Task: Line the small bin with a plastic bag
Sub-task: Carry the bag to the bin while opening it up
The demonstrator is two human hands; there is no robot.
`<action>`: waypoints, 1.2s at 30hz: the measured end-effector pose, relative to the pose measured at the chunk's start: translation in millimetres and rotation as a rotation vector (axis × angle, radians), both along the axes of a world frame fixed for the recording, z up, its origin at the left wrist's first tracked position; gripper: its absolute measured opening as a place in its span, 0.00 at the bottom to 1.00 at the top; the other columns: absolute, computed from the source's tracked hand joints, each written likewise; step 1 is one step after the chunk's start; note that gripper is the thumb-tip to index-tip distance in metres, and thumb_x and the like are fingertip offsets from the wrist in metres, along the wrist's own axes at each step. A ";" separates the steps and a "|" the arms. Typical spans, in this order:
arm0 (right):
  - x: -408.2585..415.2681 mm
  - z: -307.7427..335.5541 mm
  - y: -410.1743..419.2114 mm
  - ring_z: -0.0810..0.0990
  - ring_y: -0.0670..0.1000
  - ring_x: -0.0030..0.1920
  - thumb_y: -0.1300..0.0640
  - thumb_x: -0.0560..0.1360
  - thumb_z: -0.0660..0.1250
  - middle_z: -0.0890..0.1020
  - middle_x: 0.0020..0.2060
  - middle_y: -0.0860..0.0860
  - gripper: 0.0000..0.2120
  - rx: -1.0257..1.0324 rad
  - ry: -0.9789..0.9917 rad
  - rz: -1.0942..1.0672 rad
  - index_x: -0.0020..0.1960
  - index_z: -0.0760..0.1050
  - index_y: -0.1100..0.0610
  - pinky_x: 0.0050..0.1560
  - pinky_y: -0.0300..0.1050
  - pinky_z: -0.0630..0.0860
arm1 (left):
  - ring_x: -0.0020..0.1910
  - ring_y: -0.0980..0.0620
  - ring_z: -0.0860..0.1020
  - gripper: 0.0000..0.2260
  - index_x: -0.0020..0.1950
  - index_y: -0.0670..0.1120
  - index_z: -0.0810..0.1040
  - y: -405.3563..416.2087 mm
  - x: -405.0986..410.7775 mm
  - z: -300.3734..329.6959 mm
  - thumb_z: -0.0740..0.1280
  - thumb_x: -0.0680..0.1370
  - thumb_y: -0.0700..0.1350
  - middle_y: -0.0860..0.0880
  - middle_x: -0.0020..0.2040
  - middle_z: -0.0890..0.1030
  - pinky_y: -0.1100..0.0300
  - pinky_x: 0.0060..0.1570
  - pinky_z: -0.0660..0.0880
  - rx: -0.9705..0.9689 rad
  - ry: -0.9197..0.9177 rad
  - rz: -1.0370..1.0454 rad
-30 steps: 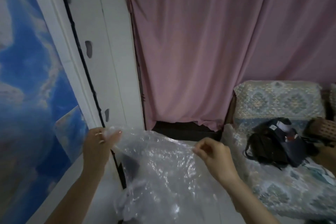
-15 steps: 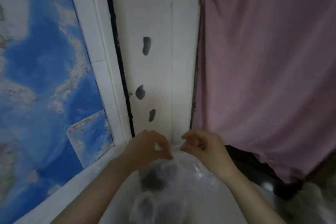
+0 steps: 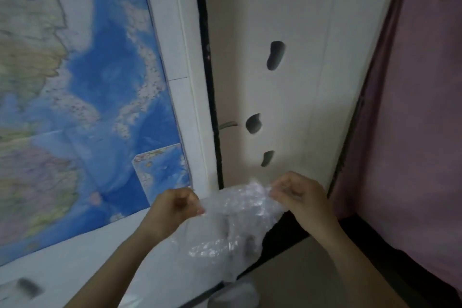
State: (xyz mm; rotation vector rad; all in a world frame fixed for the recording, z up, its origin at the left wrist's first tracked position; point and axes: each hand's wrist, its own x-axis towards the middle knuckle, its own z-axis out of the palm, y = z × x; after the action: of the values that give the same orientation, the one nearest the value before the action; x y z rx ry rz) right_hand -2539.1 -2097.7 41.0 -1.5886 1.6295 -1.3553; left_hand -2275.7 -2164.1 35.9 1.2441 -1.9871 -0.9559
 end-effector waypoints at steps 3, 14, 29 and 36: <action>8.4 -0.8 -19.2 0.79 0.43 0.32 0.62 0.68 0.72 0.83 0.32 0.49 0.08 -0.049 -0.067 -0.035 0.33 0.79 0.51 0.33 0.29 0.72 | 0.29 0.62 0.77 0.08 0.31 0.42 0.78 1.2 23.9 -10.7 0.73 0.68 0.33 0.51 0.28 0.80 0.73 0.34 0.72 0.044 0.086 0.110; 78.0 7.8 -59.5 0.77 0.46 0.29 0.59 0.67 0.75 0.82 0.28 0.54 0.05 -0.100 -0.019 0.151 0.34 0.80 0.55 0.34 0.38 0.73 | 0.56 0.69 0.74 0.30 0.60 0.60 0.75 -0.2 18.8 14.3 0.79 0.60 0.56 0.65 0.56 0.78 0.76 0.54 0.68 -0.056 0.002 -0.016; 23.3 -21.3 -109.6 0.81 0.38 0.37 0.57 0.65 0.77 0.85 0.35 0.41 0.09 0.107 0.113 0.513 0.39 0.80 0.46 0.40 0.30 0.74 | 0.34 0.59 0.79 0.06 0.34 0.46 0.82 -24.1 45.7 11.3 0.71 0.71 0.39 0.49 0.33 0.84 0.72 0.37 0.75 -0.088 0.209 0.407; -19.4 -10.1 -143.6 0.84 0.43 0.39 0.55 0.65 0.76 0.86 0.36 0.47 0.05 0.177 0.190 0.624 0.39 0.81 0.50 0.41 0.32 0.77 | 0.29 0.61 0.78 0.08 0.34 0.43 0.82 -11.6 54.0 -7.2 0.70 0.71 0.34 0.52 0.30 0.84 0.73 0.34 0.72 -0.047 0.037 0.541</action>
State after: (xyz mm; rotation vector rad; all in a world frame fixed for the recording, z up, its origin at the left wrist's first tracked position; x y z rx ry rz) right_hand -2558.5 -2241.4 30.9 -1.9341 1.1524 -0.7354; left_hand -2221.7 -2175.6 28.8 1.6065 -1.5078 -0.6493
